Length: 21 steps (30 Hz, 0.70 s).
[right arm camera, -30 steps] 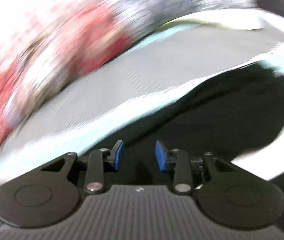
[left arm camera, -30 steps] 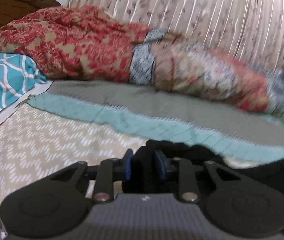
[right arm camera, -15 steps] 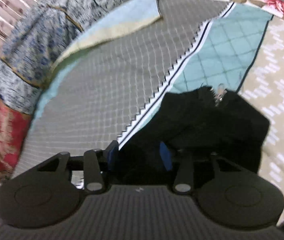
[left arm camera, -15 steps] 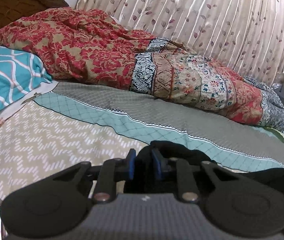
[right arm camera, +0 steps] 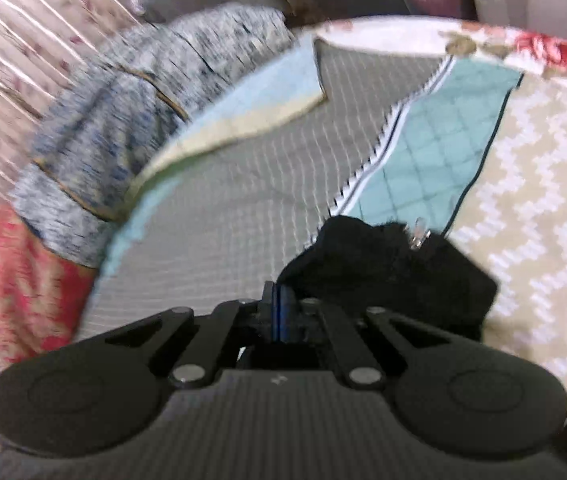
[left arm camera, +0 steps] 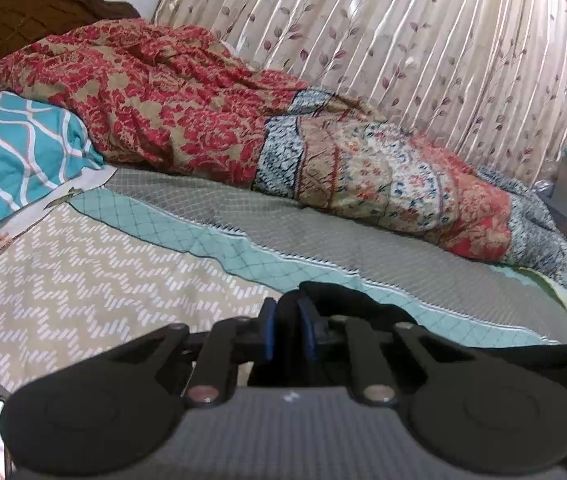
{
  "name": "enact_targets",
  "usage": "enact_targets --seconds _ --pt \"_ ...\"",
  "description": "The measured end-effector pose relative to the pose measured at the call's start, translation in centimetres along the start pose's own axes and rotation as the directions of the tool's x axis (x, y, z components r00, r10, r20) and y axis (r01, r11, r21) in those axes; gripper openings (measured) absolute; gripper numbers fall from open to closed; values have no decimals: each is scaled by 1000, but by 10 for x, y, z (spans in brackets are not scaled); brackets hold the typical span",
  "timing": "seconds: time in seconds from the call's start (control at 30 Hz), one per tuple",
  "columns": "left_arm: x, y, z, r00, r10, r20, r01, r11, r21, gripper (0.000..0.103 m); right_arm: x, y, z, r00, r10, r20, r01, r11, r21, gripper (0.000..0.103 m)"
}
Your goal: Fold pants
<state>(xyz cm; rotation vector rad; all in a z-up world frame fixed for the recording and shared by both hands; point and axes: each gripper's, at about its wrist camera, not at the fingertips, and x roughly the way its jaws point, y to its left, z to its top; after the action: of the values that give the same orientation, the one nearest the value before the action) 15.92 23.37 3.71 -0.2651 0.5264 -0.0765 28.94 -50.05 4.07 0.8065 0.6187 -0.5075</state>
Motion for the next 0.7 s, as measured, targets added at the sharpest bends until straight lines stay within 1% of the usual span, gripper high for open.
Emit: enact_targets --seconds 0.13,0.3,0.4,0.5,0.57,0.63,0.7 --pt "-23 1 -3 1000 -14 18 15 1000 -23 12 -57 -21 7 998 44 40 -44 999 -4 3" --pt "-59 8 -16 999 -39 23 41 997 -68 12 -125 -74 10 993 86 77 -89 996 30 3" --pt "-78 10 -29 998 -57 6 57 996 -74 13 -156 -113 1 994 68 89 -74 995 65 4" --pt "-97 10 -48 996 -88 -27 86 993 -75 13 -179 -160 -16 996 17 89 -28 992 125 3" --pt "-109 8 -60 994 -98 -54 94 993 -65 13 -187 -189 -25 997 -11 81 -4 984 177 3" --pt "-119 8 -71 991 -109 -76 103 992 -74 13 -193 -216 -36 997 -31 67 15 973 228 3" --pt "-128 10 -81 989 -114 -95 106 990 -88 13 -194 -232 -45 998 -53 46 40 969 246 3"
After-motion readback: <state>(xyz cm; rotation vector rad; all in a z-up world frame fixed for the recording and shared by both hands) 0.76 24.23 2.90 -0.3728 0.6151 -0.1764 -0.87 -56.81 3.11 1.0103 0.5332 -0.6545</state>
